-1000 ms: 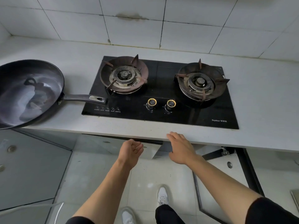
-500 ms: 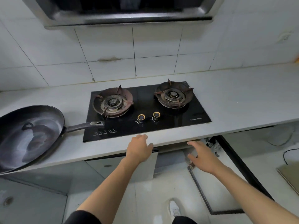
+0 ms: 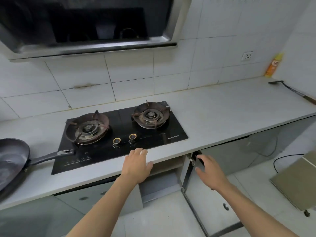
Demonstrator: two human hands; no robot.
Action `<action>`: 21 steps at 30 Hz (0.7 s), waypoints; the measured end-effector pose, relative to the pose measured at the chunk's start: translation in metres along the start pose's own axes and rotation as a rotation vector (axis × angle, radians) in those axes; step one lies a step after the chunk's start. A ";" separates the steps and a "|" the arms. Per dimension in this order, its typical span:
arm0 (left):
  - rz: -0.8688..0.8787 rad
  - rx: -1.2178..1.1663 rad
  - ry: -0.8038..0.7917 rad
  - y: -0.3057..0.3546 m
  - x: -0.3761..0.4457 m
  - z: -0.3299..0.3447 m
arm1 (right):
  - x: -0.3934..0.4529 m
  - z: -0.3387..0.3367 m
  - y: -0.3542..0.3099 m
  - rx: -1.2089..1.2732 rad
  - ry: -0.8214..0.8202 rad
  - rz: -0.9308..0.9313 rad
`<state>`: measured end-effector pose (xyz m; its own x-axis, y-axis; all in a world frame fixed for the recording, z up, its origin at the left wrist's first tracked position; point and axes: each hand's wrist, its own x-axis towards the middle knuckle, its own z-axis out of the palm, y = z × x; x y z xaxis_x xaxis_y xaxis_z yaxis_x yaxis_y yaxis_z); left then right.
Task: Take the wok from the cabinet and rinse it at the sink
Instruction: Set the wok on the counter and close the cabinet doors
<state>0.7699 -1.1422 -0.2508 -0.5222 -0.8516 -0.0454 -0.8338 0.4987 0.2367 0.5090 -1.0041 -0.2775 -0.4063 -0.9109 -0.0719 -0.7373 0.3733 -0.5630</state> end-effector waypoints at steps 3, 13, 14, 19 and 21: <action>-0.022 -0.007 -0.022 0.040 0.008 0.010 | -0.001 -0.016 0.043 0.012 -0.015 0.039; -0.084 -0.022 -0.043 0.137 0.005 0.050 | -0.016 -0.030 0.166 -0.027 -0.261 0.295; -0.090 -0.014 -0.048 0.139 0.003 0.050 | -0.017 -0.028 0.172 0.016 -0.284 0.305; -0.165 -0.006 -0.034 0.140 -0.005 0.042 | -0.017 -0.018 0.185 0.142 -0.335 0.329; -0.189 -0.009 -0.017 0.138 -0.008 0.040 | -0.016 -0.014 0.189 0.140 -0.332 0.328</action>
<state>0.6516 -1.0605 -0.2568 -0.3599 -0.9269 -0.1064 -0.9157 0.3290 0.2309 0.3687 -0.9168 -0.3713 -0.3941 -0.7647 -0.5098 -0.5100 0.6434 -0.5708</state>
